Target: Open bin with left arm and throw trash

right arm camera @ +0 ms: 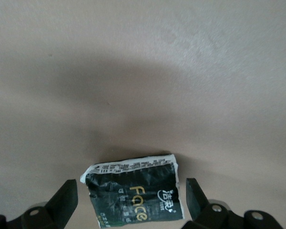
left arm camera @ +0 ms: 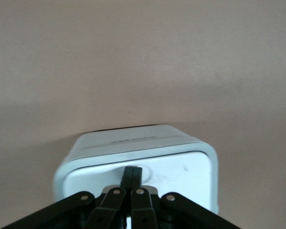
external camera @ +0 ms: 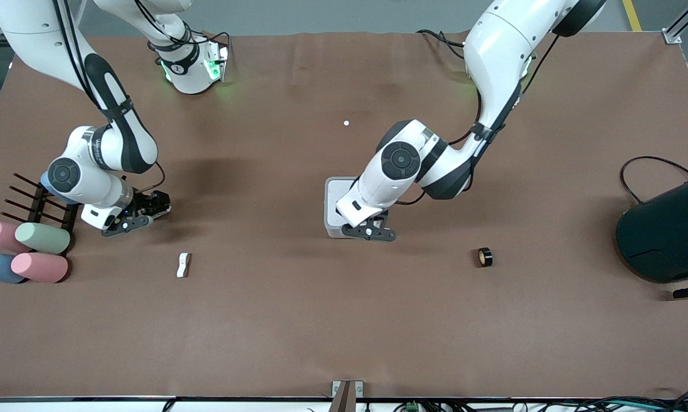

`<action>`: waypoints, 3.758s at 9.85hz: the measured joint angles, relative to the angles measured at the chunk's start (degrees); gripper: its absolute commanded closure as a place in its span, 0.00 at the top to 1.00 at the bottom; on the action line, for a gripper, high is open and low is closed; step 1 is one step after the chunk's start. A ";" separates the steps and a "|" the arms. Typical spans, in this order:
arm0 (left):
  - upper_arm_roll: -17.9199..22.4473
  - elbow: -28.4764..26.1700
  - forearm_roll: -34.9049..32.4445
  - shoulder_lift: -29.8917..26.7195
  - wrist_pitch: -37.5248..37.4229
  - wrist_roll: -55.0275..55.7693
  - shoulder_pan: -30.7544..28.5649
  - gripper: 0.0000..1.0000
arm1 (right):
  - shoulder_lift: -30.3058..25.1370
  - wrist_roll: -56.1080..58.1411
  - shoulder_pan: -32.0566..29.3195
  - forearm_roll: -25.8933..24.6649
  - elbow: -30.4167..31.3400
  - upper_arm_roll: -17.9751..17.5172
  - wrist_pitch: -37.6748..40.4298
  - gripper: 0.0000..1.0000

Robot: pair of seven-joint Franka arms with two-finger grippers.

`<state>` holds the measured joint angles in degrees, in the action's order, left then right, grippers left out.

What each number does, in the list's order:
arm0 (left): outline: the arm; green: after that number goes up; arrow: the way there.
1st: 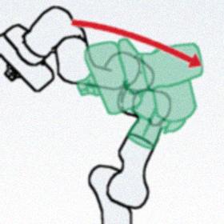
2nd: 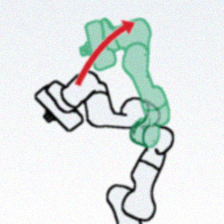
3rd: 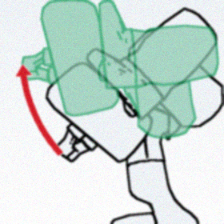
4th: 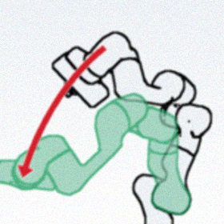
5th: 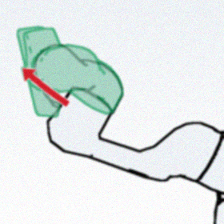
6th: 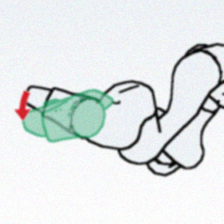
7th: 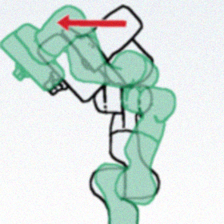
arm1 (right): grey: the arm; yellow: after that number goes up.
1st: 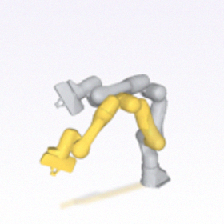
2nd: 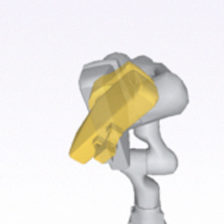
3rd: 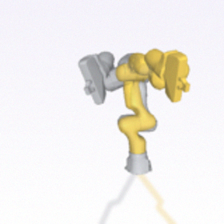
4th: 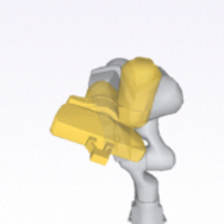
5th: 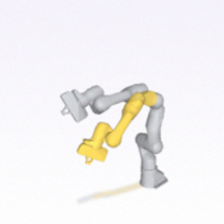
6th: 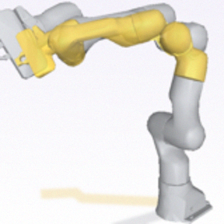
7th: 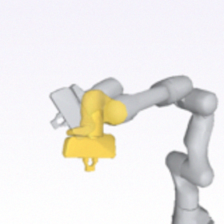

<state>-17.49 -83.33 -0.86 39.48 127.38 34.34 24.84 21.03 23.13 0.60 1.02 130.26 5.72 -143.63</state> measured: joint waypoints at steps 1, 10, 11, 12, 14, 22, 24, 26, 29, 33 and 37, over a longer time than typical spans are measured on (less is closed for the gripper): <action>0.30 0.77 -0.93 -1.74 -4.58 -0.63 -2.58 0.01 | 0.44 0.01 0.02 0.00 0.14 -0.01 -0.18 0.98; 0.39 -1.25 -11.48 4.32 -5.31 -29.30 -25.66 0.99 | -2.71 -4.66 1.89 10.26 -7.50 -1.13 10.31 0.08; 0.38 -1.43 -11.48 4.76 -5.24 -28.08 -25.42 0.95 | -3.95 -11.45 4.44 12.59 -14.21 -1.69 16.46 0.09; 0.41 -1.98 -11.48 5.00 -5.22 -26.61 -25.48 0.92 | -4.73 -20.39 7.54 13.45 -20.83 -2.29 20.24 0.13; 0.45 -3.75 -11.48 5.09 -5.04 -25.08 -25.76 0.71 | -4.69 -38.36 15.85 13.79 -30.31 -3.03 22.10 0.13; -0.28 -4.20 -11.01 5.02 -4.22 -20.96 -26.15 0.00 | 15.89 -65.10 41.50 13.03 -50.48 -2.65 18.11 0.15; -0.91 -2.33 -11.01 3.72 -3.99 -18.58 -23.10 0.00 | 16.48 -65.15 42.12 12.48 -50.51 -2.42 18.58 0.16; -1.38 -1.80 -10.99 0.74 -4.95 -12.01 -18.84 0.00 | 17.32 -65.11 42.20 11.85 -50.49 -2.30 19.02 0.24; -7.16 -1.86 -10.84 -1.26 -7.14 2.41 -16.74 0.00 | 18.98 -65.11 42.45 11.39 -50.45 -2.30 19.07 0.77; -13.00 -2.27 -10.71 -1.18 -7.13 14.33 -16.22 0.00 | 19.22 -65.08 42.84 11.33 -50.97 -2.32 19.66 0.90; -15.05 -2.15 -8.18 -1.19 -7.00 17.90 -16.26 0.00 | 17.41 -63.85 41.26 11.48 -52.76 -1.79 28.06 0.90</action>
<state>-32.54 -85.48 -9.04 38.29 120.38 52.24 8.58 38.44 -40.72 41.86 12.51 77.50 3.93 -115.57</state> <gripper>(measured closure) 0.784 0.093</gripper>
